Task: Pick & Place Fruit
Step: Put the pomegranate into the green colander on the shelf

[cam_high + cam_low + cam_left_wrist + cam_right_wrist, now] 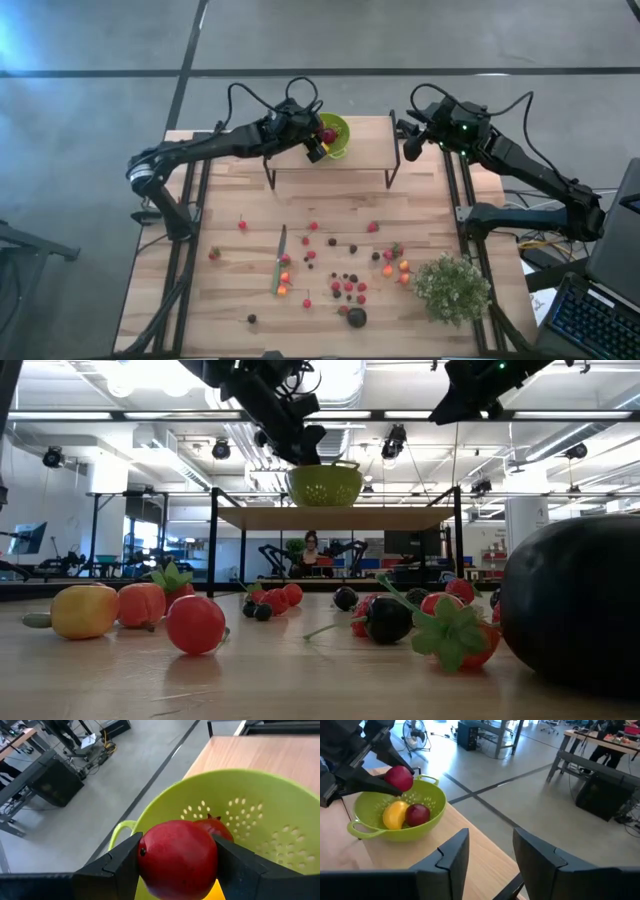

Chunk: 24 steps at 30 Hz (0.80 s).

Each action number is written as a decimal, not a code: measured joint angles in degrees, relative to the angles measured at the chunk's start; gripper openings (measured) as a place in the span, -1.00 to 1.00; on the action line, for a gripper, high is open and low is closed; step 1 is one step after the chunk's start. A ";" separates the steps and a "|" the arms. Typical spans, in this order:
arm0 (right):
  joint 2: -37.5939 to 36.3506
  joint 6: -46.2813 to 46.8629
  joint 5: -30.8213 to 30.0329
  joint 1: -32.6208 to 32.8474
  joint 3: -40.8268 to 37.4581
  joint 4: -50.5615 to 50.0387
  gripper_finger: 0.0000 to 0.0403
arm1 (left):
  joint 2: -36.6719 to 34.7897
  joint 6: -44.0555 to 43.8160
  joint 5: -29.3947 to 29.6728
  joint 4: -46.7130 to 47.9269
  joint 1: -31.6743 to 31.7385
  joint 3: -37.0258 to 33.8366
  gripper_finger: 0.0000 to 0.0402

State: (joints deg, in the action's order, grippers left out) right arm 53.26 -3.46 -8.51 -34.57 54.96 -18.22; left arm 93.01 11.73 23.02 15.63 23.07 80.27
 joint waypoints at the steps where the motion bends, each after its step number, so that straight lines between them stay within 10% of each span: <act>1: 0.00 -0.02 0.00 0.00 0.00 0.01 -0.23 | 0.07 0.00 -0.01 0.04 0.00 0.00 0.10; 24: 0.00 -0.98 0.00 0.04 0.00 0.09 0.05 | 0.20 0.05 -0.01 0.44 0.00 0.07 0.29</act>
State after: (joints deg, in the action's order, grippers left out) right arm 53.25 -4.45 -8.52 -34.53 54.96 -18.13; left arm 93.21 11.78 23.00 16.08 23.07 80.34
